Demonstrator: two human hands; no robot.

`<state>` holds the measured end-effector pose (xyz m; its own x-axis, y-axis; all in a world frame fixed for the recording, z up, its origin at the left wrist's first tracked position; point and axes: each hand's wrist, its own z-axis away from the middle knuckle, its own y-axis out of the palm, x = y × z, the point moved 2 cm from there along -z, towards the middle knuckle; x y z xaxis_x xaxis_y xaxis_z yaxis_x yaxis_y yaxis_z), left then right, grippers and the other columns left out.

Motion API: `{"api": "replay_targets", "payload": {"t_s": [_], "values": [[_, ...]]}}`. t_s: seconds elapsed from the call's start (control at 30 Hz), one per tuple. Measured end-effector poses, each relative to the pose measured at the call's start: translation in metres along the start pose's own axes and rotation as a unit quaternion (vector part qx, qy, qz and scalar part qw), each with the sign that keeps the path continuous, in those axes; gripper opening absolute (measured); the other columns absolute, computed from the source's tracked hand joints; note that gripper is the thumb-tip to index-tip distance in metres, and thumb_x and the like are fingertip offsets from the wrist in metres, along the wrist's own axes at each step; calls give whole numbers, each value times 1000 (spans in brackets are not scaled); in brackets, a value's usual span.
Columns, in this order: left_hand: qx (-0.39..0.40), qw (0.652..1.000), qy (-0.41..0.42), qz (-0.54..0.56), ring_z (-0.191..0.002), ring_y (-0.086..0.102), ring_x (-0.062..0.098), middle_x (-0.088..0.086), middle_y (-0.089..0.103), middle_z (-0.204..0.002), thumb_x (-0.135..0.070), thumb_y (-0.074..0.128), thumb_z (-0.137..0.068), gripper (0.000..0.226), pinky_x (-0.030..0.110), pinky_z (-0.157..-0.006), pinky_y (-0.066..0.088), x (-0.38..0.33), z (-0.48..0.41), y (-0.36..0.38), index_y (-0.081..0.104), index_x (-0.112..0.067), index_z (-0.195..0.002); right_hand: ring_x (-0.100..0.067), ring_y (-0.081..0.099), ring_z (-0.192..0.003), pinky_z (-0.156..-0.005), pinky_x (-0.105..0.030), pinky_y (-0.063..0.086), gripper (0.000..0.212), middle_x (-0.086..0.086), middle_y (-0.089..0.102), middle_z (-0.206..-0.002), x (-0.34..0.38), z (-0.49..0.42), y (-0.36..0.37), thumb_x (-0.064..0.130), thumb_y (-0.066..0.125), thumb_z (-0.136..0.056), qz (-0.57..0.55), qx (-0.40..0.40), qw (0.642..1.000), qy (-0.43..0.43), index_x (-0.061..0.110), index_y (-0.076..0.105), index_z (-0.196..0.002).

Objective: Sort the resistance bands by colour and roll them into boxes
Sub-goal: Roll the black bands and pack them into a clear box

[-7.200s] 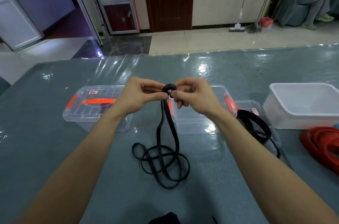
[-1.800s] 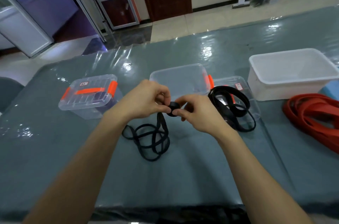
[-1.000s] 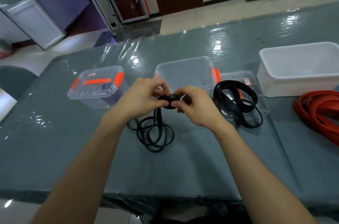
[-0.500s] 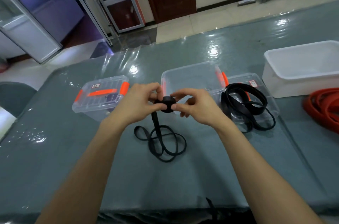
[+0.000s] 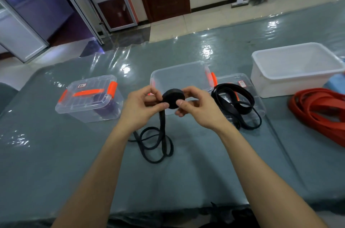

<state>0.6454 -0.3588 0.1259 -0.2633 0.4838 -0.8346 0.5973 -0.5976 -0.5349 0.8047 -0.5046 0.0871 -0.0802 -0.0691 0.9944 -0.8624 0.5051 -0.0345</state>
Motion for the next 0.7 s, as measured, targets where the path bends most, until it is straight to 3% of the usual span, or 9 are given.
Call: {"api": "replay_targets", "payload": {"t_s": [0.07,0.17,0.23,0.33,0.43,0.53,0.6,0.7], "values": [[62,992,15,-108,-90,82,8,-5,85,-91,-10,92,-85,29,37,-91,64,-7,0,1,66,-22,-90,-25,76,-68,-72,-38,64,33,3,72,-115,-3,5,-10,17,78,-98,87,17,996,-15,22,68,-129],[115,973,36,-198,-91,80,4,-10,84,-93,-12,90,-86,27,45,-93,64,-22,0,6,67,-24,-92,-20,69,-66,-70,-33,56,23,13,73,-103,-5,9,-12,21,77,-98,213,30,974,-64,26,74,-121],[86,981,47,-170,-91,80,5,-8,83,-91,-9,89,-85,28,43,-94,64,-30,0,9,68,-25,-91,-17,67,-63,-68,-28,52,16,13,72,-87,-6,11,-10,19,75,-100,208,1,975,-72,23,74,-115],[12,1000,27,5,-94,82,17,3,84,-93,-3,89,-87,30,33,-94,65,-32,5,15,68,-23,-95,-12,64,-55,-61,-22,51,13,8,69,-68,-4,10,-18,13,72,-102,57,-60,996,-41,20,71,-113],[-22,990,9,136,-96,83,26,10,85,-98,-4,86,-89,30,29,-89,63,-31,9,27,65,-22,-101,-16,65,-57,-63,-29,55,14,1,73,-85,-4,8,-20,8,67,-105,-95,-91,991,-23,8,69,-118],[-43,991,8,123,-94,83,25,6,85,-97,-7,87,-90,28,30,-90,62,-30,7,32,65,-21,-100,-25,74,-65,-70,-35,63,17,-11,74,-106,-9,12,-14,7,63,-107,-153,-77,985,-2,4,65,-124],[-17,998,8,52,-92,83,28,5,85,-93,-8,89,-89,29,42,-93,62,-29,2,26,64,-19,-99,-32,78,-72,-72,-38,64,22,-10,74,-115,-15,17,-17,9,66,-106,-126,-52,991,5,5,64,-127],[69,994,7,-82,-85,82,22,-1,84,-87,-14,92,-86,31,49,-91,64,-35,-4,20,65,-27,-94,-25,76,-66,-64,-32,57,24,5,76,-114,-19,18,-30,22,77,-100,19,-23,999,-18,21,72,-123]]}}
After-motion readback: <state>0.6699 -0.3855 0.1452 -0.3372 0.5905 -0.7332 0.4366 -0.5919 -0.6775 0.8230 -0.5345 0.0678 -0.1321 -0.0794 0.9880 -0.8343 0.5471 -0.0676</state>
